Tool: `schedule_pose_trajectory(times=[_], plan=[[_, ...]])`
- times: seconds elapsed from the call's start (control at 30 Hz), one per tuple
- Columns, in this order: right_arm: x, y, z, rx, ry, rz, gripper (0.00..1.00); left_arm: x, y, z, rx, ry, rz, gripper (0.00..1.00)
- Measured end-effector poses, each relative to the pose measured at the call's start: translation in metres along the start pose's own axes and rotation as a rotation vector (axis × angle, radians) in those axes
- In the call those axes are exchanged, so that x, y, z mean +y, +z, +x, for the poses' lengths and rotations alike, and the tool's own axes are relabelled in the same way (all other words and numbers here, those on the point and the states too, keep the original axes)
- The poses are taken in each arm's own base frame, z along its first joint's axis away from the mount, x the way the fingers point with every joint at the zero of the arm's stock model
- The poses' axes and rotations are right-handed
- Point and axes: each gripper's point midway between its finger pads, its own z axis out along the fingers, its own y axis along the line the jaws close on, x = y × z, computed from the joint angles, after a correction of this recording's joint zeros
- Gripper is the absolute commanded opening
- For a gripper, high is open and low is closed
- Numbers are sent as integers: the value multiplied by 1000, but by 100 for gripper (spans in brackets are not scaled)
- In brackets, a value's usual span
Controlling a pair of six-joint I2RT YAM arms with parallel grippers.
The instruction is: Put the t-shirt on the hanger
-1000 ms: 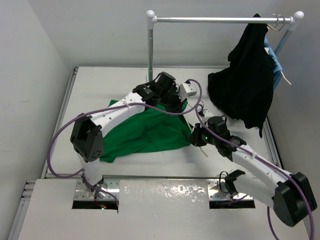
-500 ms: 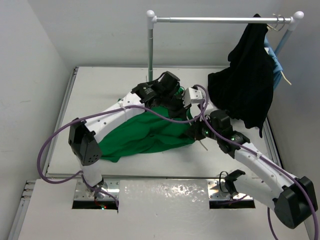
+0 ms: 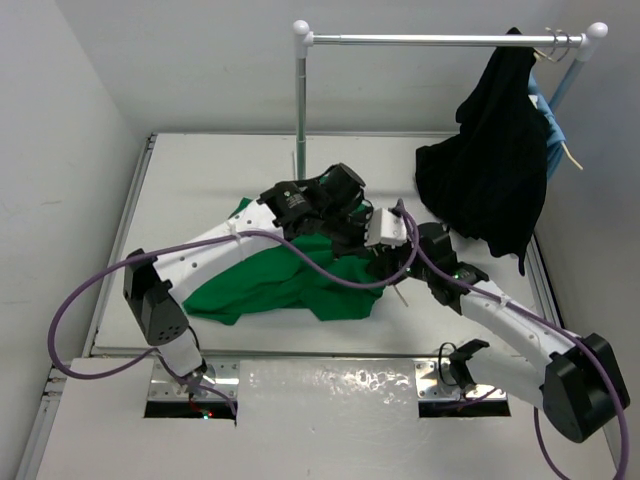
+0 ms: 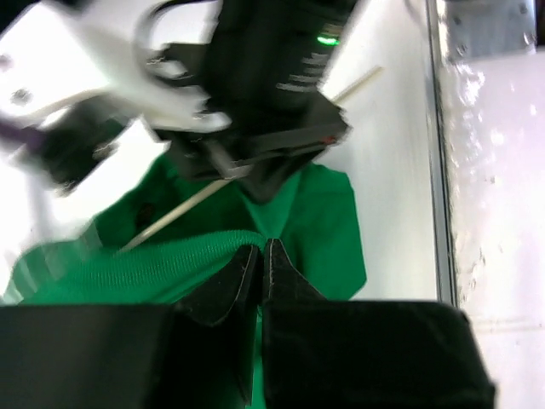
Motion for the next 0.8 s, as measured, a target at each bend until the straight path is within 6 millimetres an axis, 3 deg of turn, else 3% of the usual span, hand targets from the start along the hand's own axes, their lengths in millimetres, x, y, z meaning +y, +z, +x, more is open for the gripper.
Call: schedule_pose_trajectory(times=[0.17, 0.2, 0.3, 0.47, 0.57, 0.8], plan=[[-1, 1, 7, 23, -37, -12, 0, -14, -1, 14, 49, 65, 9, 1], [-1, 1, 8, 23, -42, -13, 0, -15, -5, 18, 57, 70, 0, 17], [-1, 1, 9, 18, -53, -16, 0, -25, -14, 28, 81, 84, -12, 46], [-5, 4, 17, 15, -52, -12, 0, -32, -30, 30, 110, 99, -69, 66], [-6, 3, 22, 28, -52, -10, 0, -13, -53, 32, 126, 90, -196, 68], [-6, 3, 22, 28, -65, -17, 0, 58, -112, 51, 163, 38, -517, 71]])
